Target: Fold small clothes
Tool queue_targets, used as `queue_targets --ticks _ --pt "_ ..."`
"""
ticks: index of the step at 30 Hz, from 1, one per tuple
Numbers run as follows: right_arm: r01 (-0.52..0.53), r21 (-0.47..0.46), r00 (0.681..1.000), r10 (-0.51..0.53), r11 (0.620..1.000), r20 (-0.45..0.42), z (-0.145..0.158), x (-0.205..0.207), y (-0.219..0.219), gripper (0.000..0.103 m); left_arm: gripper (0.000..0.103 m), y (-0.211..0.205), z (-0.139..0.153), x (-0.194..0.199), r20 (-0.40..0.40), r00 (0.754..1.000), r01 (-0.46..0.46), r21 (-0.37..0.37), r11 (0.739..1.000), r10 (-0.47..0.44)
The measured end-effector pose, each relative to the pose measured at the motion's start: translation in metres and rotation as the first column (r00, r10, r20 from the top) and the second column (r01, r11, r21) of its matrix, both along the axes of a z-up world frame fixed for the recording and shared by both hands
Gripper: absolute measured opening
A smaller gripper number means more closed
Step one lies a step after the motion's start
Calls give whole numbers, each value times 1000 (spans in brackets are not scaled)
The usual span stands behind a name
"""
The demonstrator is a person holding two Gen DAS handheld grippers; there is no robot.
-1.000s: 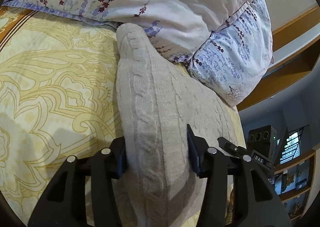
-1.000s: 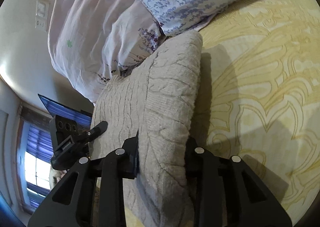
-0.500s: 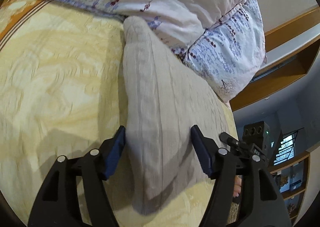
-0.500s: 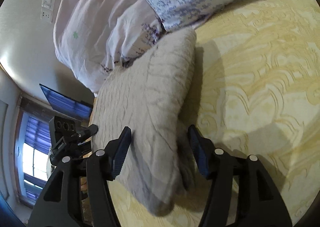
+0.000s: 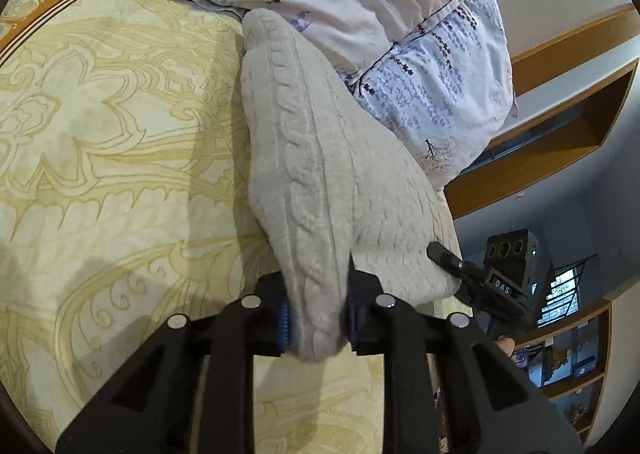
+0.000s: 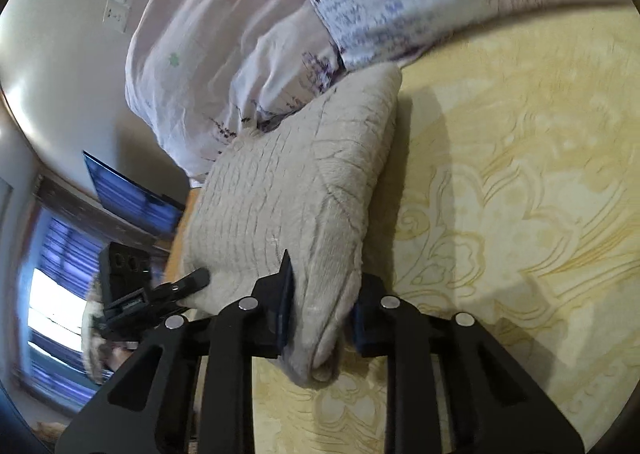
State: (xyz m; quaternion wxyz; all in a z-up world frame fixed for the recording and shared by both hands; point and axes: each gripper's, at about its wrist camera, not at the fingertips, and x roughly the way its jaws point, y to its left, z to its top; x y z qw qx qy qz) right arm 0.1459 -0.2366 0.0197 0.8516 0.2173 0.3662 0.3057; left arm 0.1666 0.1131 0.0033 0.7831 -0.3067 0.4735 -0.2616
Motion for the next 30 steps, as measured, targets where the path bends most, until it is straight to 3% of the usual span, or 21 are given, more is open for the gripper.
queue_targets --ticks 4,6,8,12,15,18,20,24,28,30 --pt "32 -38 998 -34 999 -45 -15 9 0 26 21 1 -7 -5 2 1000 -10 27 1000 10" --pt "51 -67 998 -54 996 -40 -13 7 2 35 27 1 -9 -5 0 1000 -21 34 999 21" --pt "90 -108 996 -92 990 -8 -7 -2 1 44 40 3 -7 -10 17 999 -43 64 997 42" --pt "236 -134 953 -201 963 227 20 -44 -4 44 56 9 8 -32 123 988 -116 149 982 98" --pt "156 -95 947 -122 983 296 30 -63 6 44 58 9 23 -49 222 969 -150 164 975 112" --pt "81 -154 953 -31 985 301 30 -63 32 44 67 -6 38 -59 306 950 -119 167 979 63" --pt "84 -201 960 -25 976 278 24 -54 45 44 69 -21 42 -60 326 945 -87 196 977 19" --pt "102 -252 983 -60 962 172 0 -30 53 44 72 -47 32 -49 298 954 -55 303 951 -39" --pt "127 -235 976 -79 964 201 3 -35 51 44 72 -50 24 -41 268 963 -60 328 943 -32" --pt "168 -244 964 -108 955 241 8 -48 48 50 73 -46 27 -48 281 959 -69 317 946 -24"
